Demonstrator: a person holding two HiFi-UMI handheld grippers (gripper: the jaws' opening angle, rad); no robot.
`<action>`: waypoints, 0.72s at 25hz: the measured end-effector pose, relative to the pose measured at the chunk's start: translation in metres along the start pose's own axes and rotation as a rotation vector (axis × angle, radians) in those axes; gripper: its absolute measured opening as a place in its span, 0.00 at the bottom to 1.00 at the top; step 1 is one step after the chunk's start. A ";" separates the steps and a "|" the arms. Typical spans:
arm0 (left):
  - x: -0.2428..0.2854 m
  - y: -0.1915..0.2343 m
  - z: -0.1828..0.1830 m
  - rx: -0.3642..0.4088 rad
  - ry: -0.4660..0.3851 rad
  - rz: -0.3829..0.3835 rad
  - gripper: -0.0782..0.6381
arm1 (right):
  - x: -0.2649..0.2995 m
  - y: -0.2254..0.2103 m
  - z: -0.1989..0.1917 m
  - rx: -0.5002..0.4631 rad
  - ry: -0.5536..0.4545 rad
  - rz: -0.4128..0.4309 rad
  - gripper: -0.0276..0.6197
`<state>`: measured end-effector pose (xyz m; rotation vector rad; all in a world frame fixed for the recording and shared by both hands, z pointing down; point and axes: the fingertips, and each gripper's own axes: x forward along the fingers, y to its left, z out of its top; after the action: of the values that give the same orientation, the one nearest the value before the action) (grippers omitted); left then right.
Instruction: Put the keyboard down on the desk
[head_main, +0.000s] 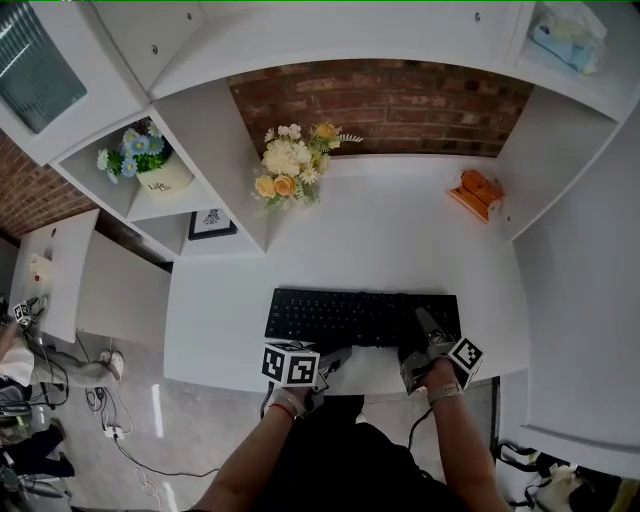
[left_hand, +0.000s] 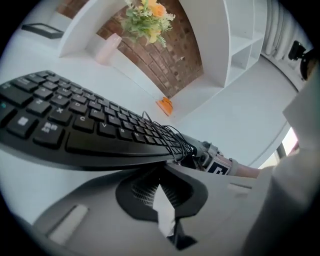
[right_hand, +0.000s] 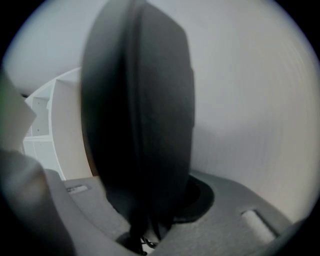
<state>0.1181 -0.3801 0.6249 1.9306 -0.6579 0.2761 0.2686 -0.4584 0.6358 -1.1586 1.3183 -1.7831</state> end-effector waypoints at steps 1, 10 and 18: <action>0.001 0.000 -0.001 -0.012 -0.001 -0.009 0.10 | 0.000 0.001 0.001 -0.001 0.001 0.010 0.21; 0.004 -0.006 0.002 -0.076 -0.026 -0.051 0.10 | -0.012 0.013 -0.009 -0.118 0.130 0.078 0.33; 0.009 -0.008 -0.003 -0.100 -0.017 -0.059 0.10 | -0.047 0.008 -0.032 -0.414 0.357 0.053 0.38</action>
<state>0.1301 -0.3774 0.6239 1.8548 -0.6133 0.1859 0.2586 -0.4072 0.6115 -1.0248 1.9815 -1.7839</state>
